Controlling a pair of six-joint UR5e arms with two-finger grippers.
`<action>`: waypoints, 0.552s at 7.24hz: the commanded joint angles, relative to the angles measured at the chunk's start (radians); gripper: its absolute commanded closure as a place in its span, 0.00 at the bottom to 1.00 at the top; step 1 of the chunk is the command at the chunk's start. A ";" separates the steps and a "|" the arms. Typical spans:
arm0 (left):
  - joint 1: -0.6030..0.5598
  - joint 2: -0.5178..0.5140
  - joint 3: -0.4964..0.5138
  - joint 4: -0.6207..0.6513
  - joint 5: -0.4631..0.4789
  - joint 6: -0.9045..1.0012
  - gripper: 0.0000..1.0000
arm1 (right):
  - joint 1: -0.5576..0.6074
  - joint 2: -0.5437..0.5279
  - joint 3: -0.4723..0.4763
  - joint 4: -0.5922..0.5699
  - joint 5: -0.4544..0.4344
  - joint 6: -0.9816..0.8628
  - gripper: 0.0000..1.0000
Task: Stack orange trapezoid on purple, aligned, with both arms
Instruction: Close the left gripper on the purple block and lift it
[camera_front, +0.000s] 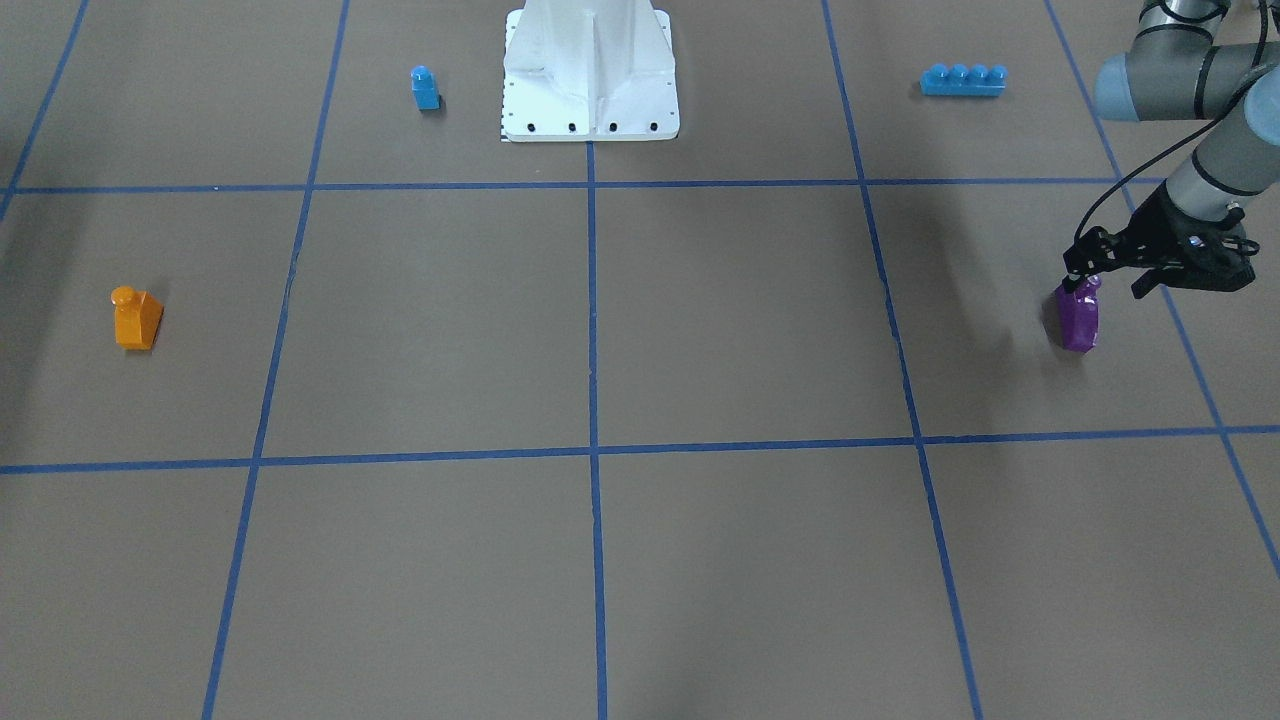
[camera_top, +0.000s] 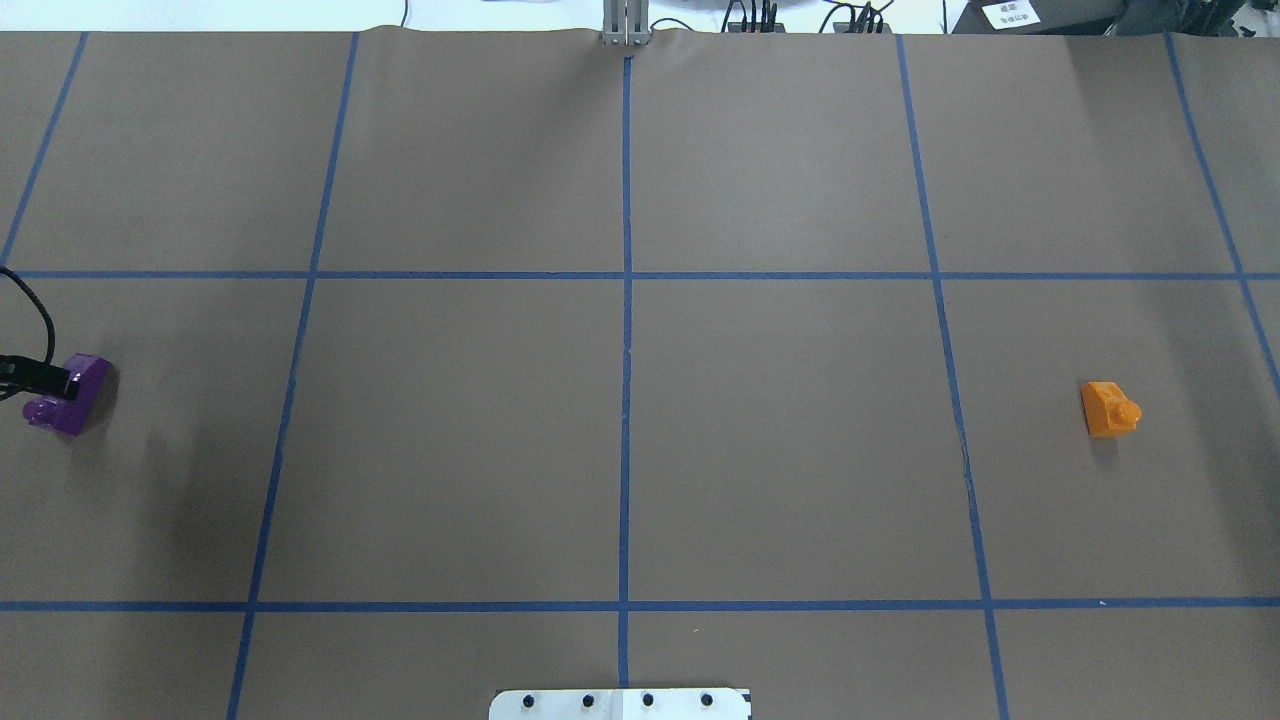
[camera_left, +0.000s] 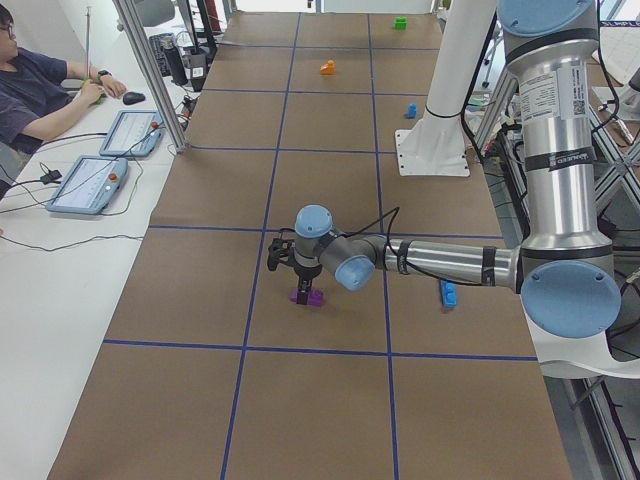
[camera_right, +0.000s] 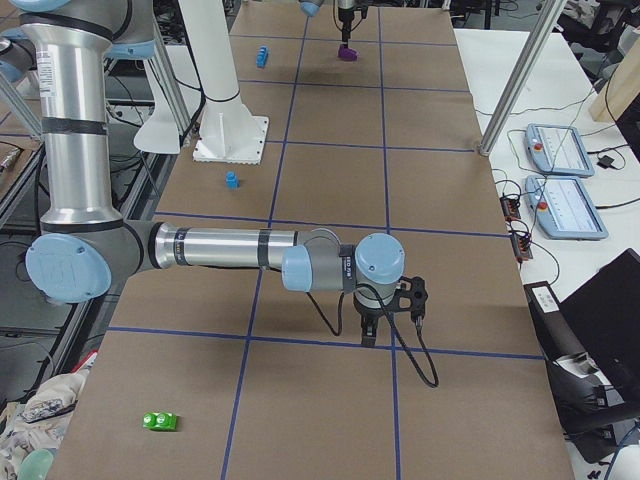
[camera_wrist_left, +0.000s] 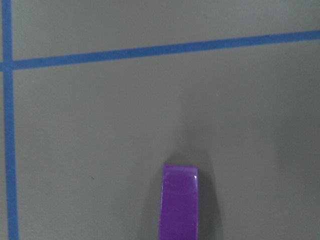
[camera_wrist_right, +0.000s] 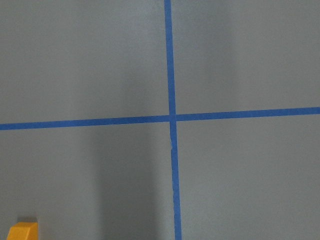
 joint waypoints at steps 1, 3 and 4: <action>0.028 -0.011 0.039 -0.009 0.001 -0.003 0.00 | -0.001 -0.005 0.002 0.000 0.001 0.000 0.00; 0.028 -0.029 0.059 -0.006 0.001 -0.006 0.23 | -0.001 -0.010 0.011 0.000 0.002 0.000 0.00; 0.030 -0.030 0.059 -0.003 0.002 -0.006 0.54 | -0.001 -0.010 0.011 0.000 0.002 0.000 0.00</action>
